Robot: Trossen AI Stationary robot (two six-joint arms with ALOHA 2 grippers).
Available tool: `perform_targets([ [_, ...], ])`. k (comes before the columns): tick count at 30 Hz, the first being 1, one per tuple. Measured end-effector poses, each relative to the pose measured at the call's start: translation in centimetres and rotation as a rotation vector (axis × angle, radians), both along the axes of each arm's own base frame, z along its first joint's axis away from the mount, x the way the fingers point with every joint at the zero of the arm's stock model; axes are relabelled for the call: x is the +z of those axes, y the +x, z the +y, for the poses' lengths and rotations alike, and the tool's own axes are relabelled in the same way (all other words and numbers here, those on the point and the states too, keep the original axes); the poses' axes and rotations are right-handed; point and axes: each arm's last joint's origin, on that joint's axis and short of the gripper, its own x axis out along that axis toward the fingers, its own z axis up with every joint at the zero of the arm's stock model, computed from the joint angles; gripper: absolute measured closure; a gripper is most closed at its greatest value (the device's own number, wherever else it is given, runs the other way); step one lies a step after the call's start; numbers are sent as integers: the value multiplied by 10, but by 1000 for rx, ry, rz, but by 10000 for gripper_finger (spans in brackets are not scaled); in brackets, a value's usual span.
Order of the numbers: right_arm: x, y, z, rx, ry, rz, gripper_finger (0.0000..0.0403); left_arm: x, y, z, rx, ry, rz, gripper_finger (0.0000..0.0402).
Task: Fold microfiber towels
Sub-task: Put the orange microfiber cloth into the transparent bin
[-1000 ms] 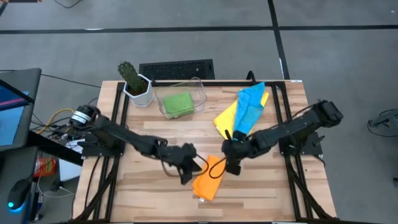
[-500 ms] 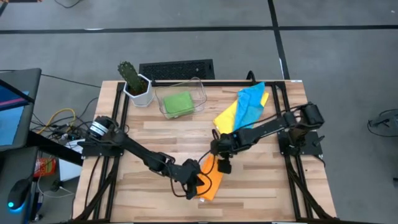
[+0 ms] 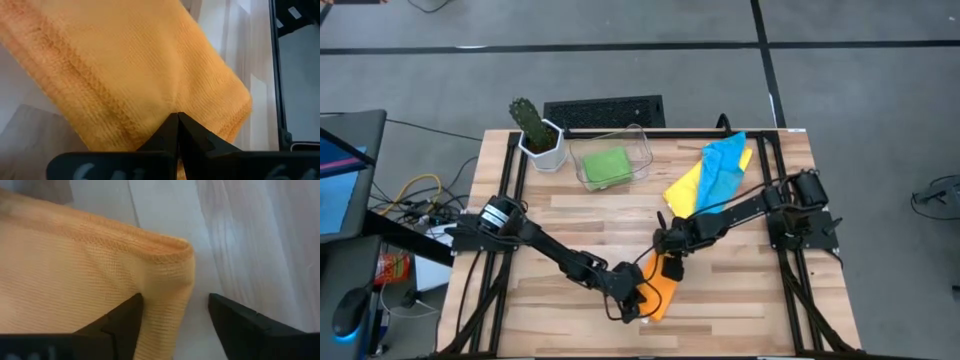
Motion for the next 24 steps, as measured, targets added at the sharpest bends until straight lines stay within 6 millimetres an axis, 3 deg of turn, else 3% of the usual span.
perform_targets([
  [4, -1, 0, 2, -7, -10, -16, 205, 0, 1, 4, -2, -15, 14, 401],
  [11, -1, 3, 3, 41, 84, -24, 377, 14, -1, 16, -38, 12, 43, 401],
  [17, 10, 9, -10, 42, 134, -17, 386, 53, -21, 32, -65, 110, 129, 401],
  [20, 28, 9, -24, 28, 178, -30, 386, 85, -39, 40, -63, 161, 132, 401],
  [24, 70, 14, -52, -49, 194, -141, 386, 133, -68, 54, -3, 246, 72, 401],
])
